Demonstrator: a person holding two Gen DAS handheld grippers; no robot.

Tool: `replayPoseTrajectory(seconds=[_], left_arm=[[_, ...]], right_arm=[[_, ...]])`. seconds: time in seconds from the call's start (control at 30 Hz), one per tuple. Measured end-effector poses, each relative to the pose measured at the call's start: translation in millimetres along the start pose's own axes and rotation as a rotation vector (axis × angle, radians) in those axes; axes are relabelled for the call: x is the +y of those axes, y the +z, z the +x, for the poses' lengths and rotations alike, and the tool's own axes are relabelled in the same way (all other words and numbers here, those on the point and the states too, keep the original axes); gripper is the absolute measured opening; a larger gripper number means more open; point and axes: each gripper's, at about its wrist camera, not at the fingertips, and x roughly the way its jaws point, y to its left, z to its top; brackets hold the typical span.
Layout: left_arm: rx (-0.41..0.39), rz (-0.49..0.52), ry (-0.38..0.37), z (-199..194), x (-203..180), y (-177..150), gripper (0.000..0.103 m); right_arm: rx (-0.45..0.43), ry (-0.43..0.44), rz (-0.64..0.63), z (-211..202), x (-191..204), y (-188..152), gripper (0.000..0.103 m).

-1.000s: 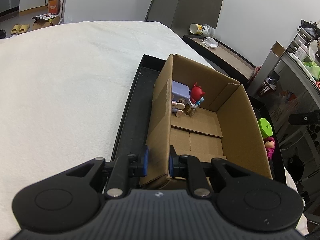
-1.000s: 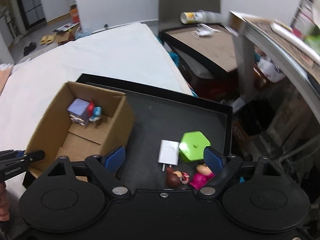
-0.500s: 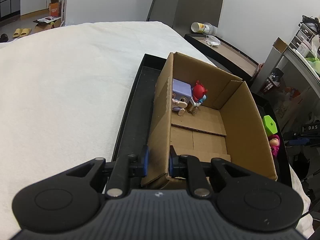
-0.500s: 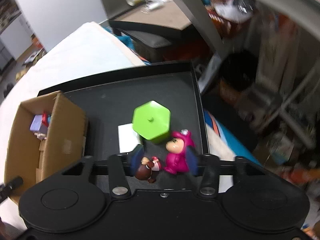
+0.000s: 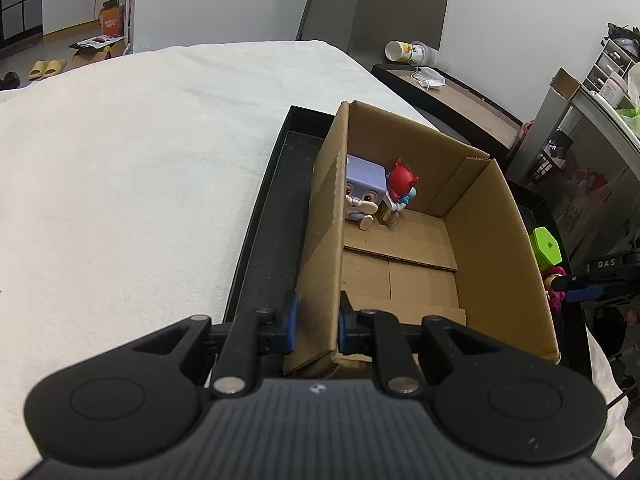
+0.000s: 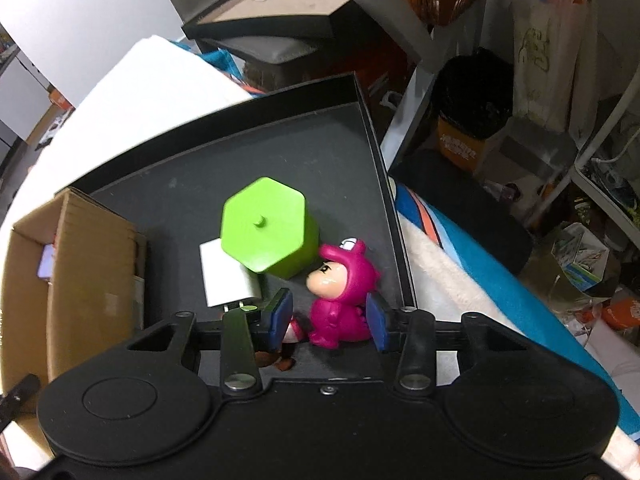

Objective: Organize rigid objects
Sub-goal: 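Move the right gripper to the pink figure beside the green box, then close the right gripper on the pink figure and lift it toward the box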

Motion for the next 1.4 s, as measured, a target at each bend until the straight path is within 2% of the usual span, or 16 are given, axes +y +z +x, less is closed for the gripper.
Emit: replayPoseTrajectory(seconds=[0.33,0.4,0.47,0.9,1.4], left_arm=[[0.002,0.001,0.003,0.5,-0.6,0.0,0.017],[0.001,0.001,0.002,0.6,-0.7,0.0,0.017],[0.002,-0.001,0.001,1.0,-0.6,-0.1,0.017],[0.002,0.001,-0.007,2.9,0.6,-1.0,0.018],[0.004,-0.004,-0.017,2.0,2.2,-0.9,0.018]], right_arm=[[0.029,-0.012,-0.002,17.2,-2.4,-2.4,0.042],[0.039,-0.017,0.001,15.9,-2.7,-3.2,0.035],[0.055,-0.013,0.022,14.2,-5.0,-4.8,0.035],[0.030,-0.004,-0.044,-19.3,13.3,-14.2,0.029],[-0.007,-0.001,-0.130,-54.7,47.0,-8.5,0.029]])
